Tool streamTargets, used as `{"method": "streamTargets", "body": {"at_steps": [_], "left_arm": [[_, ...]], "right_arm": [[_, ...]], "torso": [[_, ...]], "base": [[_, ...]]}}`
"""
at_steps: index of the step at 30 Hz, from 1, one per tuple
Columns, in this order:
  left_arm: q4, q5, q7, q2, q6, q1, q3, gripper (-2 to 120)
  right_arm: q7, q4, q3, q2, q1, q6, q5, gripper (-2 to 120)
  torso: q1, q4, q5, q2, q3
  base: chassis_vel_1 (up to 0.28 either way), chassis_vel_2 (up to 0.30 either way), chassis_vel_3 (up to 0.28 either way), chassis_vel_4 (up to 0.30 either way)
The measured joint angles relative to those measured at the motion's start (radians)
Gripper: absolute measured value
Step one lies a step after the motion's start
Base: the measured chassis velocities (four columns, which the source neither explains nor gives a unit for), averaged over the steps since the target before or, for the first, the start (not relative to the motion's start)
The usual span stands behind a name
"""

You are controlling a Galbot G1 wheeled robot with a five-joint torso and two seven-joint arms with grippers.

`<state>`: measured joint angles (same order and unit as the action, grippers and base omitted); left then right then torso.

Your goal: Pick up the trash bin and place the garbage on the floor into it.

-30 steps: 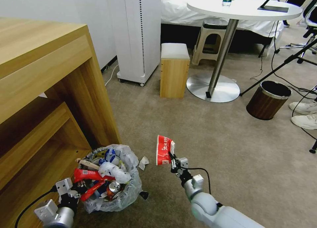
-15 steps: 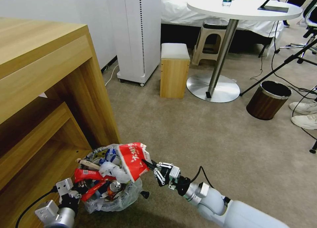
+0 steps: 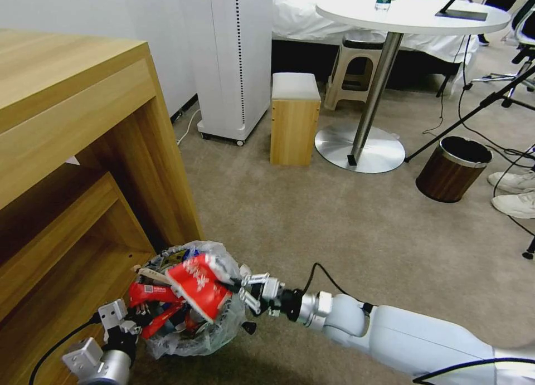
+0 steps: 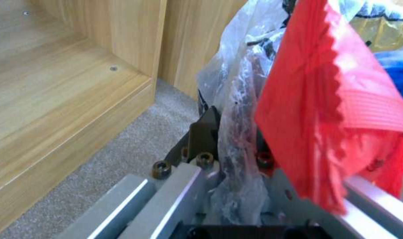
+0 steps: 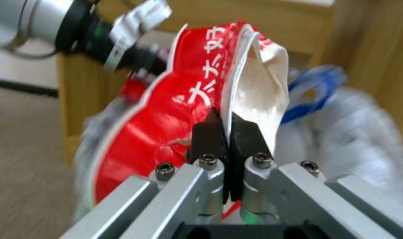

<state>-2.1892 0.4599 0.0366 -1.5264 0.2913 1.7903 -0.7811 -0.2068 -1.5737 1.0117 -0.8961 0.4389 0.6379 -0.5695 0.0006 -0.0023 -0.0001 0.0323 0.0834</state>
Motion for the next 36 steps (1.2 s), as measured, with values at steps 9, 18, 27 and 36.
{"method": "streamTargets", "body": {"at_steps": [9,18,27,36], "left_arm": [[-0.011,-0.003,-0.005,-0.006,-0.009,0.014,-0.005,1],[0.001,-0.015,-0.013,-0.011,-0.014,0.009,0.005,1],[0.003,-0.014,-0.014,-0.007,-0.014,0.008,0.007,1],[0.022,-0.003,-0.014,0.002,-0.012,-0.01,0.004,1]], "right_arm": [[0.008,0.074,0.064,-0.05,-0.067,-0.008,-0.001,0],[0.041,0.082,0.069,-0.059,-0.106,-0.038,-0.035,0],[0.073,0.075,0.099,-0.065,-0.133,-0.071,-0.057,18],[0.092,0.022,0.091,-0.065,-0.131,-0.08,-0.064,59]], "torso": [[0.0,0.0001,0.0,0.0,0.0],[0.0,0.0,0.0,0.0,0.0],[0.0,0.0,0.0,0.0,0.0],[0.0,0.0001,0.0,0.0,0.0]], "base": [[0.0,0.0,0.0,0.0],[0.0,0.0,0.0,0.0],[0.0,0.0,0.0,0.0],[0.0,0.0,0.0,0.0]]}}
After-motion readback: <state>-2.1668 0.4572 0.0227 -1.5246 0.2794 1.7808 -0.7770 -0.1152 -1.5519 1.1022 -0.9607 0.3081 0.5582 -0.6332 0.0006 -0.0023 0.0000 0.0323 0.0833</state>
